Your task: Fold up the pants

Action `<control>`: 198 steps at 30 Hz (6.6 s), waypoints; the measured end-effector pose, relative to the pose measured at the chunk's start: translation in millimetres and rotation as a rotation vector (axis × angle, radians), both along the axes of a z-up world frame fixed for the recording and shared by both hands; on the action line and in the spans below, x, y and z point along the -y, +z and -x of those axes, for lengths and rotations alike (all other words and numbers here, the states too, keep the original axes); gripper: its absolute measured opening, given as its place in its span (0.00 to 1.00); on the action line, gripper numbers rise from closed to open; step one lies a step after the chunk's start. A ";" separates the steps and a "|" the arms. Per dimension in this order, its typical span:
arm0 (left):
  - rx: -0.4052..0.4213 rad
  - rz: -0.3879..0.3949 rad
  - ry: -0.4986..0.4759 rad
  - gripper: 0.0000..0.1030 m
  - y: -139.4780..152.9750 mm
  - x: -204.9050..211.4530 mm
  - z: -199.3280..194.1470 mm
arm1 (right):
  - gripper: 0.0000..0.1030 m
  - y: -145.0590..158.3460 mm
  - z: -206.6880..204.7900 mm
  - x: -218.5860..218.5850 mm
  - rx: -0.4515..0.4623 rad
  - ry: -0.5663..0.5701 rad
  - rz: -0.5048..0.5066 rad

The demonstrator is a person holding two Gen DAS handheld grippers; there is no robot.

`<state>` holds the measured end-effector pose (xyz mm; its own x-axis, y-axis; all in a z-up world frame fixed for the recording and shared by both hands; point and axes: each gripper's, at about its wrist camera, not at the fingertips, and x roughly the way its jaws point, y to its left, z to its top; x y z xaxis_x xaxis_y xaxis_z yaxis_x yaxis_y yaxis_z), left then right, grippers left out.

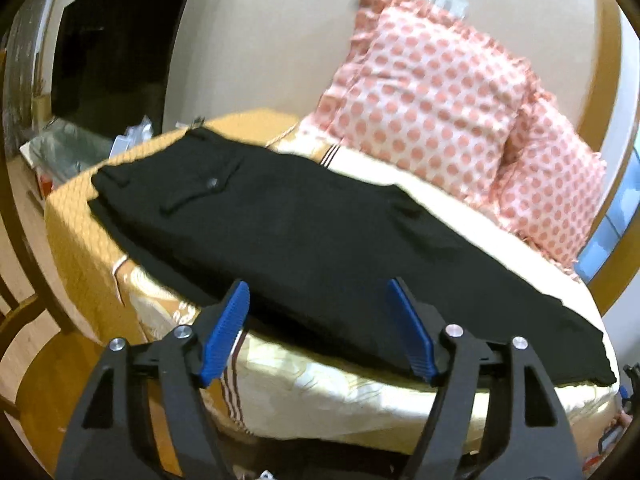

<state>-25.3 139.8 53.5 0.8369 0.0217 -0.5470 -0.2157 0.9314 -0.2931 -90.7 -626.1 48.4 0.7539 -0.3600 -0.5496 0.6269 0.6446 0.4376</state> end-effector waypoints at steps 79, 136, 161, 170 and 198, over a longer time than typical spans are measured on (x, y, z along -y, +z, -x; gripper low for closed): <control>0.064 0.400 0.217 0.80 -23.4 -126.5 -20.6 | 0.52 0.6 -113.3 -482.9 -0.030 1.365 0.304; 0.045 0.690 0.326 0.49 -57.0 -200.8 -38.1 | 0.58 -7.0 -120.8 -475.6 -0.026 1.339 0.266; 0.146 -0.046 -0.239 0.07 117.4 75.5 -93.6 | 0.79 10.5 -96.5 -332.3 0.045 0.993 0.164; 0.099 -0.140 -0.767 0.08 77.2 292.3 -90.0 | 0.79 2.4 -73.4 -238.6 0.026 0.727 0.099; 0.051 -0.128 -1.037 0.66 -8.3 325.5 -14.2 | 0.79 37.5 -72.1 -205.9 0.132 0.622 0.184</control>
<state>-11.1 -185.7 45.3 0.5001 -0.6648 -0.5550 0.7170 0.6772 -0.1651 -18.7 -420.2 85.9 0.9085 0.0854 -0.4091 0.0617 0.9407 0.3334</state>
